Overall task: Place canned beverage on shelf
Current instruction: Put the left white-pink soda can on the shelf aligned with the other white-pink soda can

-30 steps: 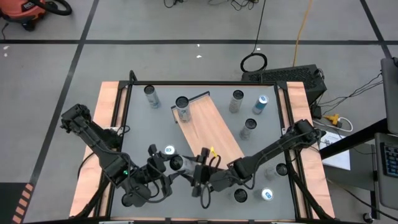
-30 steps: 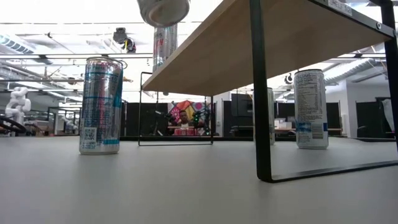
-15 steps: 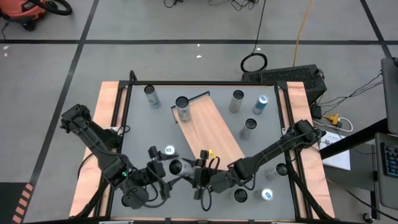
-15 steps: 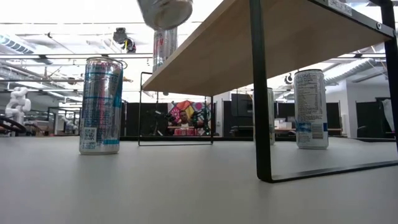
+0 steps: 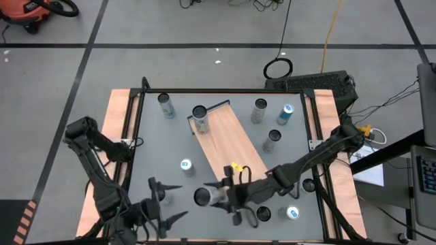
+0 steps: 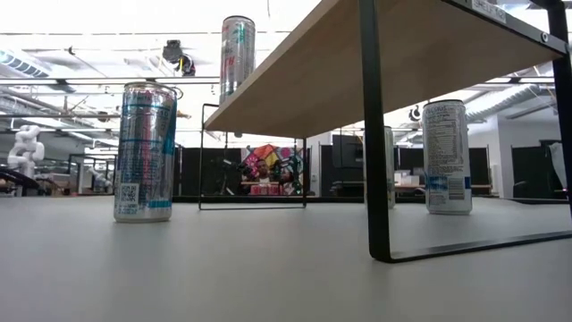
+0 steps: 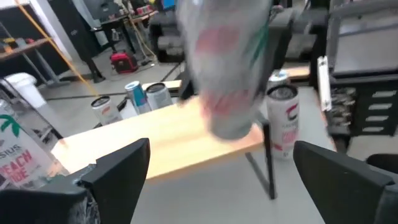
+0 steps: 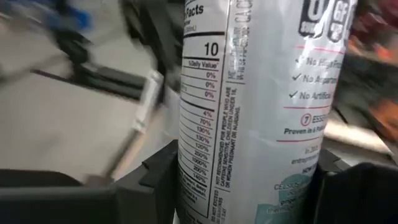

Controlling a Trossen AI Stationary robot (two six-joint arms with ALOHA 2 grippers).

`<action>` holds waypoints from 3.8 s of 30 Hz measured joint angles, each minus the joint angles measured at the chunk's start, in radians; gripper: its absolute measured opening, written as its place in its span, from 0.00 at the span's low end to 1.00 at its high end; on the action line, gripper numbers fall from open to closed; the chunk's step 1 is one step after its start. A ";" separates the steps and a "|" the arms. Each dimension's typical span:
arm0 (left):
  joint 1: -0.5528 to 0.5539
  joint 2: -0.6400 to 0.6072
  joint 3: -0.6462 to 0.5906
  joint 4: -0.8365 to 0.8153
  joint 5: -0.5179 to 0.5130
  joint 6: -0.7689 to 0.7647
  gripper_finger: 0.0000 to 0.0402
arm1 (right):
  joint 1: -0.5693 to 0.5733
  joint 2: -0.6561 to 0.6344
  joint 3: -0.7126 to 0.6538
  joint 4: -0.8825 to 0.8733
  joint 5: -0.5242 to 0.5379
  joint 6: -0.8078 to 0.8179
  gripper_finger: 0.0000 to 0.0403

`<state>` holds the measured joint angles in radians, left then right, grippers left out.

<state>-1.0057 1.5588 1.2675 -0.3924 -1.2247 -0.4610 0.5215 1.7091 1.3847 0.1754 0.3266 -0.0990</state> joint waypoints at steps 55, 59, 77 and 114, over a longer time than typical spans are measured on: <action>0.267 0.267 -0.046 0.720 0.298 0.391 0.66 | -0.044 -0.006 -0.279 0.528 -0.301 -0.100 0.45; 0.267 0.267 -0.046 0.718 0.292 0.391 0.62 | -0.044 -0.006 -0.278 0.520 -0.299 -0.093 0.46; 0.266 0.268 -0.047 0.627 0.132 0.270 0.62 | 0.023 -0.006 -0.257 0.476 0.054 -0.011 0.73; 0.310 0.267 -0.046 0.490 0.124 0.100 0.62 | 0.060 -0.005 -0.056 0.239 0.261 -0.045 0.62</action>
<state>-0.6960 1.8263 1.2213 0.0978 -1.1003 -0.3607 0.5819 1.7042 1.3285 0.4141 0.5873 -0.1440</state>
